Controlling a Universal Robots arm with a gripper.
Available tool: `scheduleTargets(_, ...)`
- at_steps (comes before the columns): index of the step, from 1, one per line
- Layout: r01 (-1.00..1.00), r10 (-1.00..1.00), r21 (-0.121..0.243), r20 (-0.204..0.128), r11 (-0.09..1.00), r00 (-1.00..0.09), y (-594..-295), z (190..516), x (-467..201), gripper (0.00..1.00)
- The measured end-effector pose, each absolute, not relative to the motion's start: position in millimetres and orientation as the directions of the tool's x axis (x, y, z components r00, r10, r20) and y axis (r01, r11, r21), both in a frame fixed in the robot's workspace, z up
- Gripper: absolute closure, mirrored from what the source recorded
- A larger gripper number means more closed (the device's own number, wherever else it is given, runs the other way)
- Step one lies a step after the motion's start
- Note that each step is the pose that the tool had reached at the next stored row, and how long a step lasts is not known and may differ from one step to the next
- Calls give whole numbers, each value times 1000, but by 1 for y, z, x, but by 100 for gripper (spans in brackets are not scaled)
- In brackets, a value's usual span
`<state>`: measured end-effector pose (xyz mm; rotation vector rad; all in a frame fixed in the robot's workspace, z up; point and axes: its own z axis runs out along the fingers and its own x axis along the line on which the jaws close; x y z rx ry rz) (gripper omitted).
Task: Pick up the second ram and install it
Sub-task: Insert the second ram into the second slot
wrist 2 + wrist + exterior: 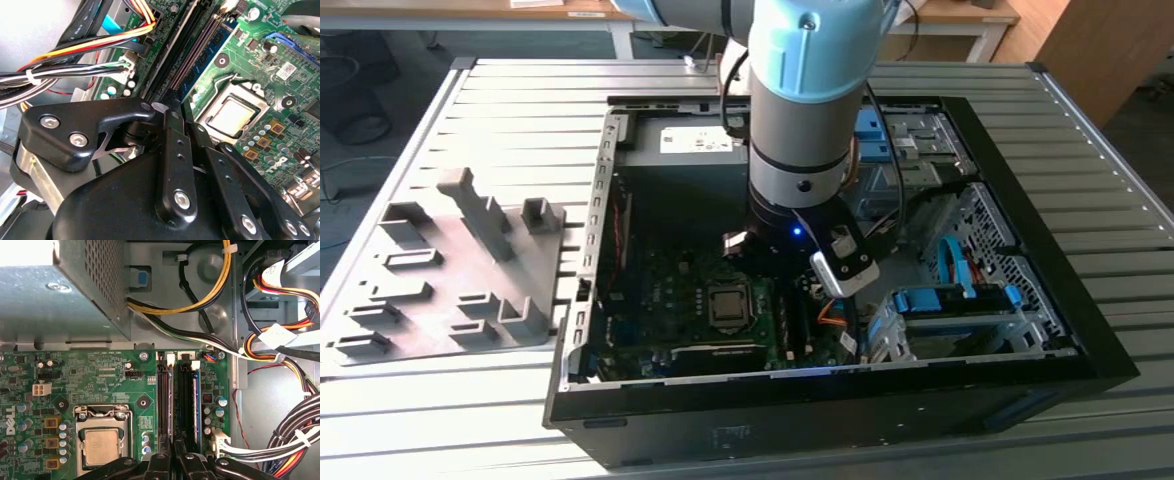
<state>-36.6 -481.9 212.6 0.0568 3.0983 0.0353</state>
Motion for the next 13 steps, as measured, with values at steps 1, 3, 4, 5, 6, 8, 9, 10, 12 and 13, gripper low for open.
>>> scheduleTargets(1,36,37,24,-42,999,-998,-482,213,-37,86)
scheduleTargets(3,36,37,24,-42,999,-998,-482,213,-37,86)
scheduleTargets(4,36,37,23,-42,999,-998,-482,213,-37,86)
scheduleTargets(5,36,37,22,-42,999,-998,-482,213,-36,86)
scheduleTargets(6,36,37,21,-43,999,-998,-482,214,-36,86)
scheduleTargets(8,36,36,15,-42,999,-998,-482,215,-37,86)
scheduleTargets(9,35,36,13,-42,999,-998,-482,214,-37,86)
scheduleTargets(10,33,34,13,-42,999,-999,-482,215,-36,86)
scheduleTargets(12,28,28,12,-42,1000,-999,-482,215,-36,86)
scheduleTargets(13,25,26,12,-41,1000,-999,-482,215,-36,86)
